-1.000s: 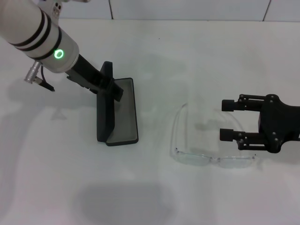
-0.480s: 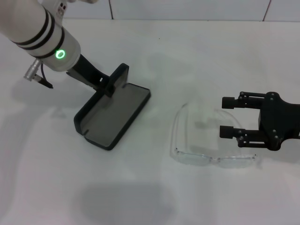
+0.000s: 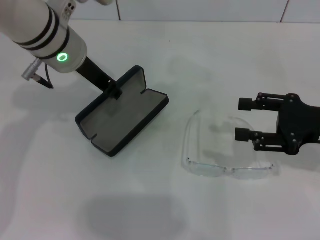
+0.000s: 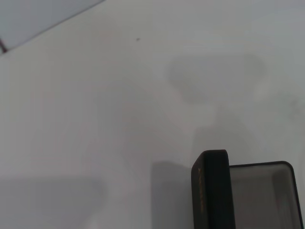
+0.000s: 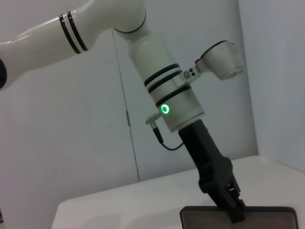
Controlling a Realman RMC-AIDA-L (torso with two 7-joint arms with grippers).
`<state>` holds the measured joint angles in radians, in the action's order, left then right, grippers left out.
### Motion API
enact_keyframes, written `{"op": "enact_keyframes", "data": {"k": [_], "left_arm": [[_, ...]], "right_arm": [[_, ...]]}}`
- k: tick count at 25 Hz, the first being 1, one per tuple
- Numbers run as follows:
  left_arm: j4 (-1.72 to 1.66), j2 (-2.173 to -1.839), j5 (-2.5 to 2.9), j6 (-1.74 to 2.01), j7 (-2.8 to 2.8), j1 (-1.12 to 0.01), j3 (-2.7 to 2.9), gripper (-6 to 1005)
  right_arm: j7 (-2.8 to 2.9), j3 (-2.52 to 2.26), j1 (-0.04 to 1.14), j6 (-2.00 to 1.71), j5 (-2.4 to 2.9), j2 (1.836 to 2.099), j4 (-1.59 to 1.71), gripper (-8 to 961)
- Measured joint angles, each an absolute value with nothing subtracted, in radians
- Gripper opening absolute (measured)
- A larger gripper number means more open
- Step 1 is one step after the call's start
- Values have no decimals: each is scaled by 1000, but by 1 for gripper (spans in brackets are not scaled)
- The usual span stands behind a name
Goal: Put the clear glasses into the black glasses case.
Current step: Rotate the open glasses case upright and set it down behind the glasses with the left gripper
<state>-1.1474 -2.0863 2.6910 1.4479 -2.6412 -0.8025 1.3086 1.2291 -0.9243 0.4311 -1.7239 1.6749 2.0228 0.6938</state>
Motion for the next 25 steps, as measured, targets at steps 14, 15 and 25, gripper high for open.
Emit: {"op": "enact_keyframes", "data": {"k": [14, 15, 25], "left_arm": [[-1388, -2089, 2600, 1274, -2166, -628, 1531, 211], [-1395, -2089, 2608, 1256, -2150, -620, 1561, 212], [-1378, -2088, 2626, 1171, -2034, -610, 1686, 218]], "right_arm": [[1180, -917, 403, -1724, 1607, 2015, 660, 692], [1180, -917, 398, -1726, 1604, 2015, 660, 691], [1177, -908, 356, -1749, 1572, 2015, 660, 692]]}}
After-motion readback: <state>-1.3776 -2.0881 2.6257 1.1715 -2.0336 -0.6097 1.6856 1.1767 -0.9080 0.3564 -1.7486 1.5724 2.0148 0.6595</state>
